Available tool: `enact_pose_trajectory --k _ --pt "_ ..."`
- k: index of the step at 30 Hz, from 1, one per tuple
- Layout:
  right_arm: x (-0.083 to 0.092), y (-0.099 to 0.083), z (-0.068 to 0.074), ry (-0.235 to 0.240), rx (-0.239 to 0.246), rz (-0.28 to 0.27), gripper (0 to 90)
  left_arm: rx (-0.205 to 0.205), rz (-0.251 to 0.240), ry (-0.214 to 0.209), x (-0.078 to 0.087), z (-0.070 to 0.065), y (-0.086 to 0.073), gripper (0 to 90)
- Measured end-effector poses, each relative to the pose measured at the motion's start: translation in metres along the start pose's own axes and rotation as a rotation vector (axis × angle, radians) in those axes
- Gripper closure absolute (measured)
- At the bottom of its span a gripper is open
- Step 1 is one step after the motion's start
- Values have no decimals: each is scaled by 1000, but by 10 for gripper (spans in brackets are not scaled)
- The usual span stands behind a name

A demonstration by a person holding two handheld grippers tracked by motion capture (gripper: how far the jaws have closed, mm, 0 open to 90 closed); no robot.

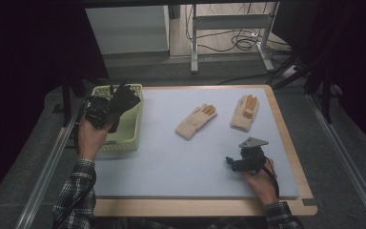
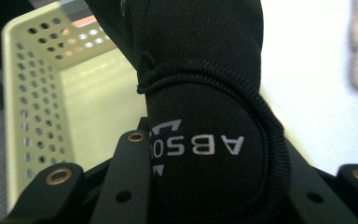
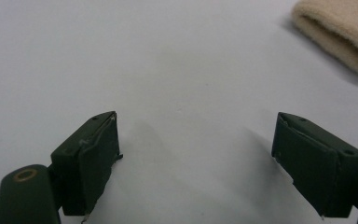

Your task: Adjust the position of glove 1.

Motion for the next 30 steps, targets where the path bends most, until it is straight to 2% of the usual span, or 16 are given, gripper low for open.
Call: enact_pose_trajectory --k 8,16,22,28,30 --pt "0 0 0 -1 0 0 147 42 13 47 -8 25 -4 696" --pt "0 0 0 1 -1 0 147 83 35 80 -26 46 -12 692" --pt "0 0 0 1 -1 -1 147 102 69 106 -43 56 -18 689" --pt "0 0 0 3 -4 0 147 125 108 105 -56 63 -23 679" --pt "0 0 0 3 -4 0 147 110 153 121 -64 64 -25 677"
Point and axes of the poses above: each handheld gripper's, and its own axes: x roughly backward along the jaws, y roughly out of its top, z roughly to its left, the point moved 3 cm from there along -x, roughly forward along the jaws, and after that the axes turned 1 degree about -y, right-handed, at the moved point
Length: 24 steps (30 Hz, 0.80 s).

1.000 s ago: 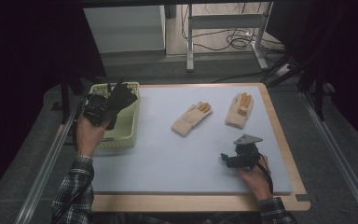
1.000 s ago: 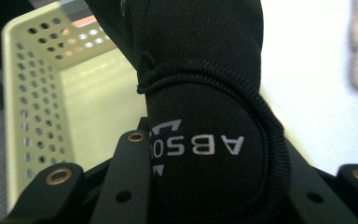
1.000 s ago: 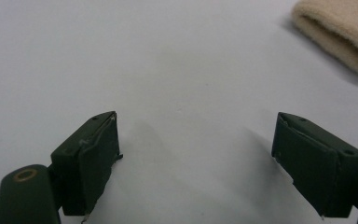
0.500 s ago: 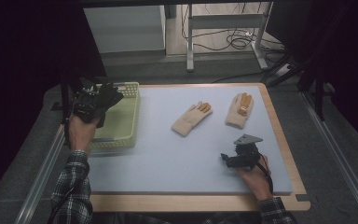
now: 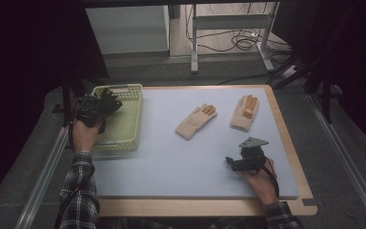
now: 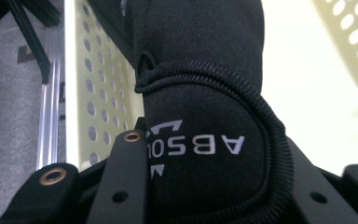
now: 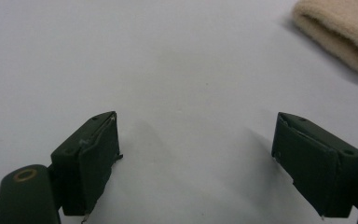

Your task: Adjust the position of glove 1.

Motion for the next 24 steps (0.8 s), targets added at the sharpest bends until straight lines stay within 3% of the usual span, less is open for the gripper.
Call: enact_pose_trajectory --k 5,11,17,21,24 --pt "0 0 0 0 0 0 147 2 34 11 -9 0 3 670" --pt "0 0 0 3 -2 1 147 -52 80 32 -16 -6 6 644" --pt "0 0 0 3 -3 1 147 -81 119 2 -21 -6 7 586" --pt "0 0 0 3 -3 1 147 -65 150 -5 -22 -3 4 520" --pt "0 0 0 3 -3 1 147 -52 169 -11 -22 2 0 554"
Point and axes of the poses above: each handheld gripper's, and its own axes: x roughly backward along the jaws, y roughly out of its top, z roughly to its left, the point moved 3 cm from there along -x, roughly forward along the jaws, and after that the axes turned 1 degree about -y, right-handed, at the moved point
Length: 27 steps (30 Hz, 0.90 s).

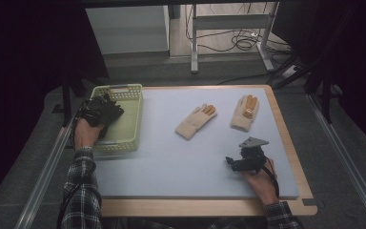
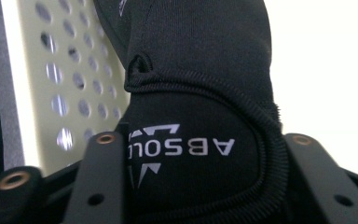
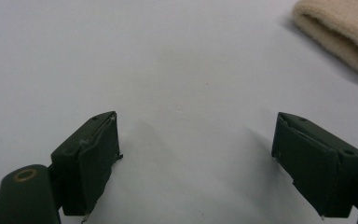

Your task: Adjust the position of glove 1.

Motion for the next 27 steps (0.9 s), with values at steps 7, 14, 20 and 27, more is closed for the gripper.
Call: enact_pose_trajectory --k 7,14,20,27 --pt "0 0 0 0 0 0 147 5 -15 -17 5 3 -3 234" --pt "0 0 0 -3 4 -1 147 22 -8 -71 19 1 -6 54" --pt "0 0 0 -2 2 0 147 64 -89 -138 36 9 -14 34" --pt "0 0 0 -4 5 -1 147 73 -193 -196 47 11 -29 30"
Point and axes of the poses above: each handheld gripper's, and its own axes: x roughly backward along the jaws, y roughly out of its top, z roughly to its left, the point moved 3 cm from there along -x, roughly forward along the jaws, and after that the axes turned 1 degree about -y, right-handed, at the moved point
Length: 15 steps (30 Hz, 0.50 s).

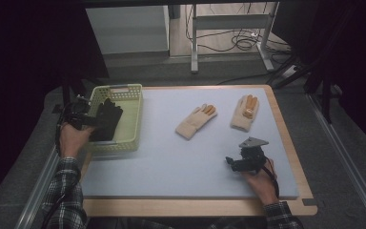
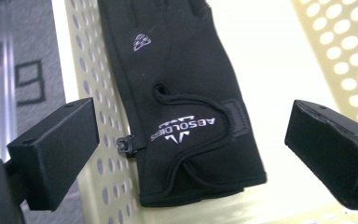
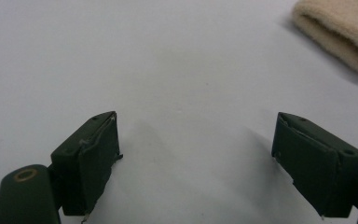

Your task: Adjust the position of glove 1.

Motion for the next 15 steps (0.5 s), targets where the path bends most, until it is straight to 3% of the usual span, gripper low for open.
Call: enact_pose_trajectory --k 7,11,15 --pt "0 0 0 -2 2 0 147 -55 -66 -14 9 -11 -7 16" --pt "0 0 0 -2 2 1 147 -87 -113 -55 16 -25 -9 16" --pt "0 0 0 -4 4 1 147 -135 -148 -69 22 -42 -12 12"
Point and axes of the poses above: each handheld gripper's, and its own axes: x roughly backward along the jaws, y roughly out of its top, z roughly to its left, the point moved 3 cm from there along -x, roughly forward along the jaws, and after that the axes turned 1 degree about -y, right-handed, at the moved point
